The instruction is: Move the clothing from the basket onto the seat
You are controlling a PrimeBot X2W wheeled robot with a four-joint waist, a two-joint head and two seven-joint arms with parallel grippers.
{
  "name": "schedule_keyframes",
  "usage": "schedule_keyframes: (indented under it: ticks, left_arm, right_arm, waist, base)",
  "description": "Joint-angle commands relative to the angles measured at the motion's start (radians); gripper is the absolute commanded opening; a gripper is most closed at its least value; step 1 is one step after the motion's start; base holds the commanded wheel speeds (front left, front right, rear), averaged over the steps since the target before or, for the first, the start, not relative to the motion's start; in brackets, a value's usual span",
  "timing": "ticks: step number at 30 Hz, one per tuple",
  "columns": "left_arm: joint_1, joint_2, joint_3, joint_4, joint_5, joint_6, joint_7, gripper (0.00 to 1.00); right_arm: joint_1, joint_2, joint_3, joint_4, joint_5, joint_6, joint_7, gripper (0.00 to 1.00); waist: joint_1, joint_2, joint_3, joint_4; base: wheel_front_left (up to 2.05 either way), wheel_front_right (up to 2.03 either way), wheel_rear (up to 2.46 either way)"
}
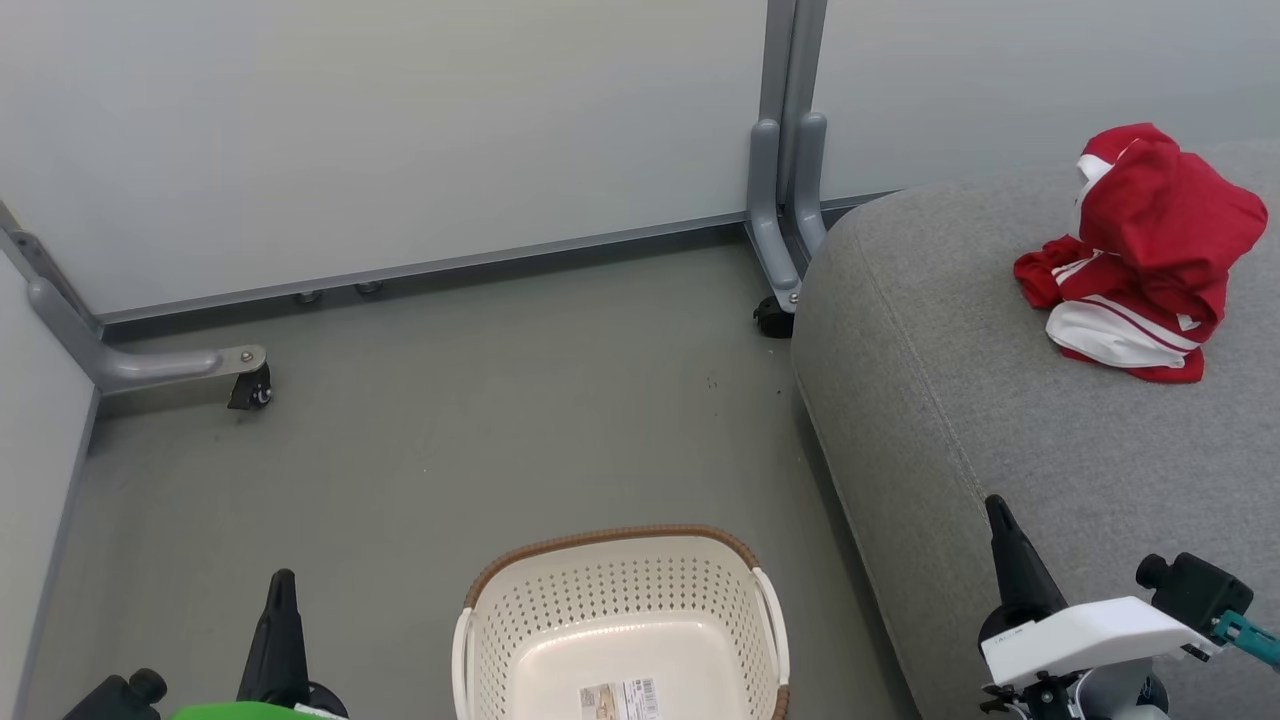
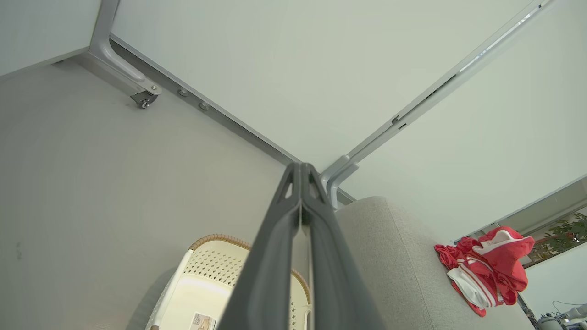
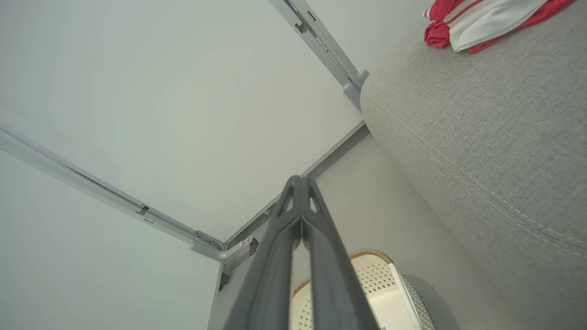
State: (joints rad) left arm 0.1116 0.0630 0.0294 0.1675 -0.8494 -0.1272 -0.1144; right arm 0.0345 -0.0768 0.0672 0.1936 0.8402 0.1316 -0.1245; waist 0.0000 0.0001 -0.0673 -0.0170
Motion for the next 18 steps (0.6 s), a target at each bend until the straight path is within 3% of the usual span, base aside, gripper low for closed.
schedule_keyframes:
  ticks: [1, 18]
  left_arm:
    - [-0.034, 0.012, 0.005, -0.008, -0.034, -0.002, 0.006, 0.00]
    - [-0.087, 0.014, 0.017, 0.013, -0.241, -0.003, 0.058, 0.00]
  right_arm:
    - [-0.027, -0.006, -0.008, -0.007, 0.035, -0.001, 0.007, 0.00]
    - [-0.060, -0.010, -0.040, 0.007, 0.247, -0.001, 0.057, 0.00]
  waist:
    - [0.0000, -0.0001, 0.001, 0.000]
    - [0.0000, -0.0001, 0.015, 0.004]
  base:
    - [0.00, 0.00, 0.00]
    - [0.00, 0.00, 0.00]
